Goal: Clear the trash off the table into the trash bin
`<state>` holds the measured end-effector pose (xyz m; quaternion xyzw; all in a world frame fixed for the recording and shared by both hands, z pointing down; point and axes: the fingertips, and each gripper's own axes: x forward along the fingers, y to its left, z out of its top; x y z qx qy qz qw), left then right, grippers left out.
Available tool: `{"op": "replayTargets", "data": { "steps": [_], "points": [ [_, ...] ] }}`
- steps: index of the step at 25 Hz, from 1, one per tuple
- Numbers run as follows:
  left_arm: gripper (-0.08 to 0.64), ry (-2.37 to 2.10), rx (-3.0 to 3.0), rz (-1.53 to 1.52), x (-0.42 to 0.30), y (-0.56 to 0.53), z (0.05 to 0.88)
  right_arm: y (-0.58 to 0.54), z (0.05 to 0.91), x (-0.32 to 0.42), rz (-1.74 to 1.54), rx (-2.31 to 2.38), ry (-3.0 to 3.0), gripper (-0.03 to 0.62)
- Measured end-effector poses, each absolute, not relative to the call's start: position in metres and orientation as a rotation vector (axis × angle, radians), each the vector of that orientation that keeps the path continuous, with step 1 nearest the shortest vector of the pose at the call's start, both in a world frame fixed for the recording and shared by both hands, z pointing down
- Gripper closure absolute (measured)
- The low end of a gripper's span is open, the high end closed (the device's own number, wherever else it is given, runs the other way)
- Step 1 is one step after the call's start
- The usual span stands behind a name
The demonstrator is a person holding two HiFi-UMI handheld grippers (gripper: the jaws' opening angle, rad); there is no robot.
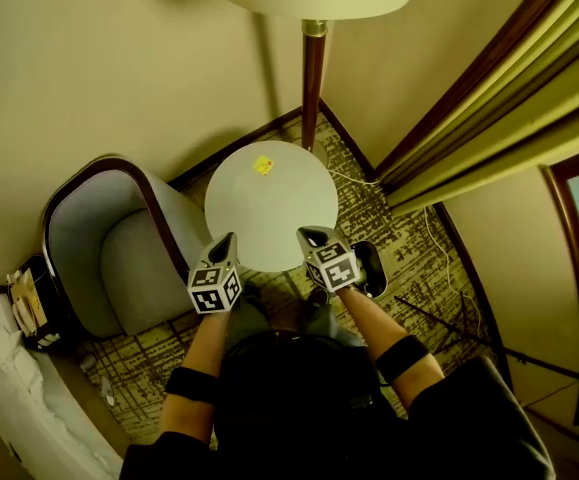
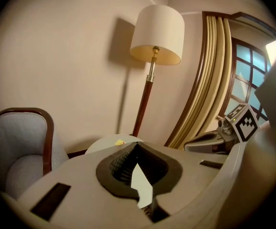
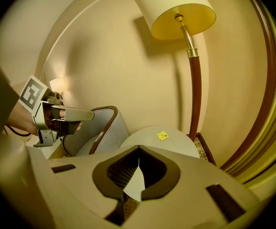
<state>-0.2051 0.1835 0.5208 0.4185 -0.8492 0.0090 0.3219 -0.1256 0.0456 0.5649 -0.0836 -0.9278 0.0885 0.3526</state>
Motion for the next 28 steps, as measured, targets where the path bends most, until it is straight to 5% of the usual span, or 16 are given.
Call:
{"op": "replayTargets", "data": {
  "steps": [8,15,28],
  "points": [
    [0.558,-2.165,1.152,0.073,-0.224,0.159,0.558,0.042,0.595,-0.181,0.077,-0.221,-2.359,0.549],
    [0.558,-2.101,1.203,0.121,-0.271,0.136,0.592,0.034,0.638,-0.251,-0.043,-0.252,-2.271,0.386],
    [0.558,-2.066,1.192,0.104,-0.345,0.120,0.676,0.004,0.761,-0.371,-0.130,-0.246,-2.211,0.255]
  ]
}}
